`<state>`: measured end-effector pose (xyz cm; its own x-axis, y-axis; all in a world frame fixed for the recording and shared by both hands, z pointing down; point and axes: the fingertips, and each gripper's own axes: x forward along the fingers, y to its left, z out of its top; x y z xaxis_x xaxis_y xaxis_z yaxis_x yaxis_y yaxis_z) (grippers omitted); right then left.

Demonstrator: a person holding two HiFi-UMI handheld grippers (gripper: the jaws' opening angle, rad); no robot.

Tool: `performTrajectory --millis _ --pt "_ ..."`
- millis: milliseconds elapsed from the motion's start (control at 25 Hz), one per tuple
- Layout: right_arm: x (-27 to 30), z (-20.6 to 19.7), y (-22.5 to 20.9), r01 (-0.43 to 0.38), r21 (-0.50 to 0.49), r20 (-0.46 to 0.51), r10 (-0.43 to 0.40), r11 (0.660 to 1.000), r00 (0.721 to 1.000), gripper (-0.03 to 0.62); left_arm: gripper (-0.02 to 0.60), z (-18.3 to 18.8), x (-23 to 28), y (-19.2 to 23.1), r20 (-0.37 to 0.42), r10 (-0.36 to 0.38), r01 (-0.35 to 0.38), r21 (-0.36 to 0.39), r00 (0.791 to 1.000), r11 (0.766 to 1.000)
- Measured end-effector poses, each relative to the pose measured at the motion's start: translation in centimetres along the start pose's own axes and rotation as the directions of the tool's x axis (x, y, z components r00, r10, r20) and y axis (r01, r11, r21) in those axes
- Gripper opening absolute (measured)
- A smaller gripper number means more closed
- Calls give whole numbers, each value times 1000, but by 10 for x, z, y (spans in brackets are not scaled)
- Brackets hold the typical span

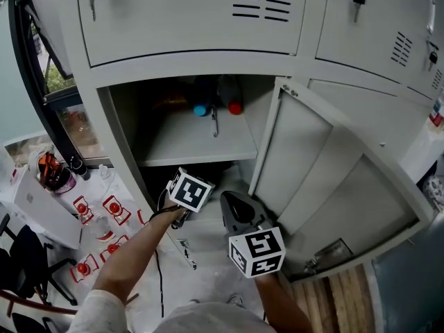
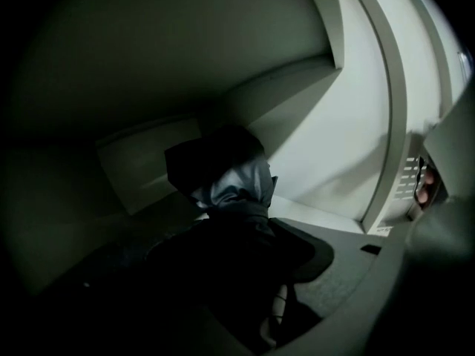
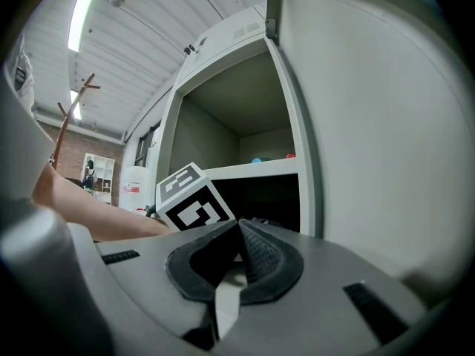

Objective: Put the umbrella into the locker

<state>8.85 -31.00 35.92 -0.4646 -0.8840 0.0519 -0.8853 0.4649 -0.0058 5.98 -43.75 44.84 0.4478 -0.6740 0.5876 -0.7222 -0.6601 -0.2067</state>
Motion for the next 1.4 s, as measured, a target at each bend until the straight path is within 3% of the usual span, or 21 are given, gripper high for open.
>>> performTrajectory --millis 480,720,1400 --pt "2 -3 0 -18 17 -6 18 1000 1000 3 247 -13 22 8 -75 48 -38 123 996 992" --pt "5 -3 3 -20 15 -7 20 1000 1000 3 247 -19 28 14 -107 81 -56 211 991 976" --pt "10 -11 5 -18 37 -17 18 999 1000 3 249 -27 38 16 -203 63 -22 198 977 980"
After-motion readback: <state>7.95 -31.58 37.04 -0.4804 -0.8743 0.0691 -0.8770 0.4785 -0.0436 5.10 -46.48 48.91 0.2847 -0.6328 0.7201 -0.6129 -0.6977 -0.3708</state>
